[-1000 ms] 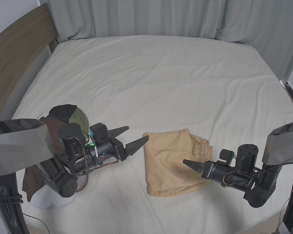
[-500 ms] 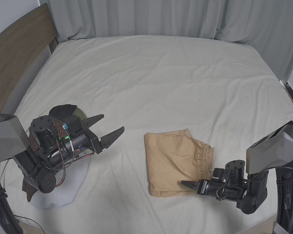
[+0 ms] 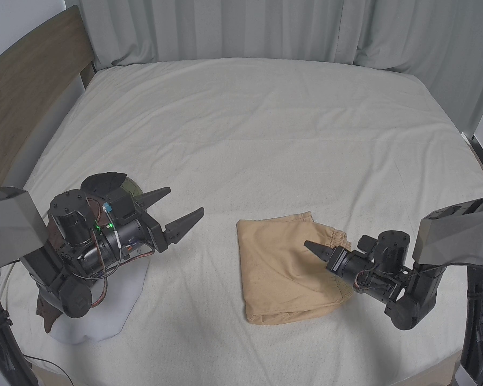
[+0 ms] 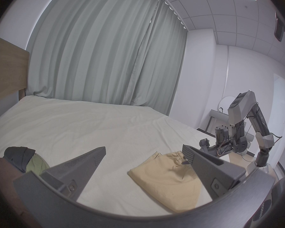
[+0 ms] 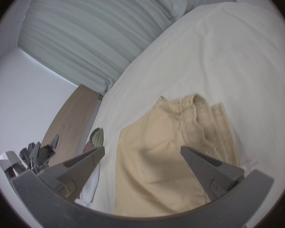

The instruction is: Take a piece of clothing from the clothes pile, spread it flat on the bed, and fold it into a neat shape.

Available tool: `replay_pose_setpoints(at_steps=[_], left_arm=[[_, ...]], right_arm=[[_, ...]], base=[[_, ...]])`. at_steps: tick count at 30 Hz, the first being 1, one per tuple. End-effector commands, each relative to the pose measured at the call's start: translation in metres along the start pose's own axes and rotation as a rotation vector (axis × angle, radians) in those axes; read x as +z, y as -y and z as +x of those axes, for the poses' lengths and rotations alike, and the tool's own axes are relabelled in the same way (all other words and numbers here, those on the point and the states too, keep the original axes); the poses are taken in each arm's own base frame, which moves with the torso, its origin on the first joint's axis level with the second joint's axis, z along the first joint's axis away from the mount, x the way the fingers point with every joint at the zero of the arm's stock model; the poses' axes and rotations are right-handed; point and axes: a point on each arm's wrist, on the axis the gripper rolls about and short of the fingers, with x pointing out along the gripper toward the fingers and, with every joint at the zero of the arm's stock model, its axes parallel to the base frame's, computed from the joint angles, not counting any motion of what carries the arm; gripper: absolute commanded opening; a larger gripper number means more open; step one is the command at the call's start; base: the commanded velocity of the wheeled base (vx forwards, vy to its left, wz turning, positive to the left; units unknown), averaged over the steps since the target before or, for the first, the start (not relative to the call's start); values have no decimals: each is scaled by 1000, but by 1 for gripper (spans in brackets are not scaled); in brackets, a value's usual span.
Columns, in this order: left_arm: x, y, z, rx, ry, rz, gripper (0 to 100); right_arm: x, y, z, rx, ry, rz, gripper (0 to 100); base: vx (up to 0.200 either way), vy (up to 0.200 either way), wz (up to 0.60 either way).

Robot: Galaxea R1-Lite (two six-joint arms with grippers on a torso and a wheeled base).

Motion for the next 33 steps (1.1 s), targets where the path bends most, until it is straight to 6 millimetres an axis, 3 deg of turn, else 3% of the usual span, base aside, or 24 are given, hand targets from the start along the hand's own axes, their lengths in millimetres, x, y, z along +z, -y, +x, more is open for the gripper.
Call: replay_pose_setpoints(at_steps=[1,8,17,21,26,31,33], left_arm=[[0,0,0,0,1,0,100],[0,0,0,-1,-1,0,100],[-1,2,1,-6,-4,-1,100],[0,2,1,-4,0,2,100],[0,3,1,-7,0,8,100],[0,3,0,-7,-2,8,100],[-1,3,0,-7,-4,9,100]], right_arm=[[8,10,12,-13,47,15,100],[3,31,32,-80,91,23,100],[9,21,27,-59,107,18,100],[16,11,19,-39,115,15,100],[23,-6,-7,4,88,-2,100],[15,-2,-28,-1,4,-83,100],[8,9,-40,-41,-53,-170,100]], base=[[0,0,0],[0,0,0],[0,0,0],[0,0,0],[0,0,0],[0,0,0],[0,0,0]])
